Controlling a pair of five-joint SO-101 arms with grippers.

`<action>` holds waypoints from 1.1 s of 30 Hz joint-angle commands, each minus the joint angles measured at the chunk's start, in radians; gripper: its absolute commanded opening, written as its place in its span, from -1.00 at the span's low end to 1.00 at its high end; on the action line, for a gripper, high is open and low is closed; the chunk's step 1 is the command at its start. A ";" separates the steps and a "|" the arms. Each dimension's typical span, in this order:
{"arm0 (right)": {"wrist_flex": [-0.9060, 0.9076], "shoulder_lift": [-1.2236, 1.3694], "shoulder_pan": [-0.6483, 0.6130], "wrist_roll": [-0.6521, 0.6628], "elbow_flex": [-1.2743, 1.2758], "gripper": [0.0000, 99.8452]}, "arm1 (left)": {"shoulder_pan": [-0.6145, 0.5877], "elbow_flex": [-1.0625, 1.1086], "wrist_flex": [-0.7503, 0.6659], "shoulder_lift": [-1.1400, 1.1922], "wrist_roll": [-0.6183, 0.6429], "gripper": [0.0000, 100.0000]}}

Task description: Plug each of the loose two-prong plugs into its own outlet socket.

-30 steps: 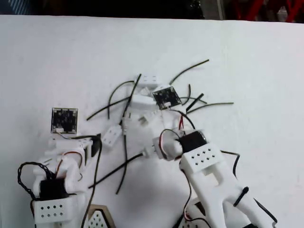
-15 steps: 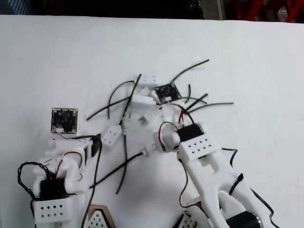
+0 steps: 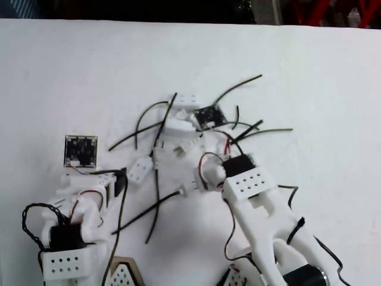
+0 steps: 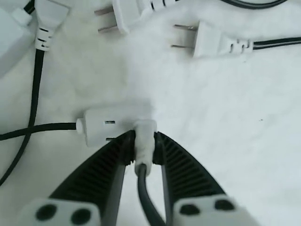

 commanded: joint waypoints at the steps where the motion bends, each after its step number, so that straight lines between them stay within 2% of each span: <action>1: 0.024 0.002 -0.058 0.012 -0.020 -0.97 | -0.010 -0.005 0.003 -0.012 -0.009 -0.40; 6: 0.027 0.002 -0.051 0.092 0.002 -0.97 | -0.010 -0.005 0.003 -0.012 -0.009 -0.40; 21: -0.050 0.012 -0.059 0.104 0.110 -0.97 | -0.010 -0.005 0.000 -0.012 -0.009 -0.40; 26: -0.056 0.133 -0.104 0.097 0.094 -0.97 | -0.010 -0.005 0.000 -0.012 -0.009 -0.40; 33: -0.079 0.251 -0.105 0.095 0.040 -0.97 | -0.010 -0.005 0.000 -0.012 -0.009 -0.40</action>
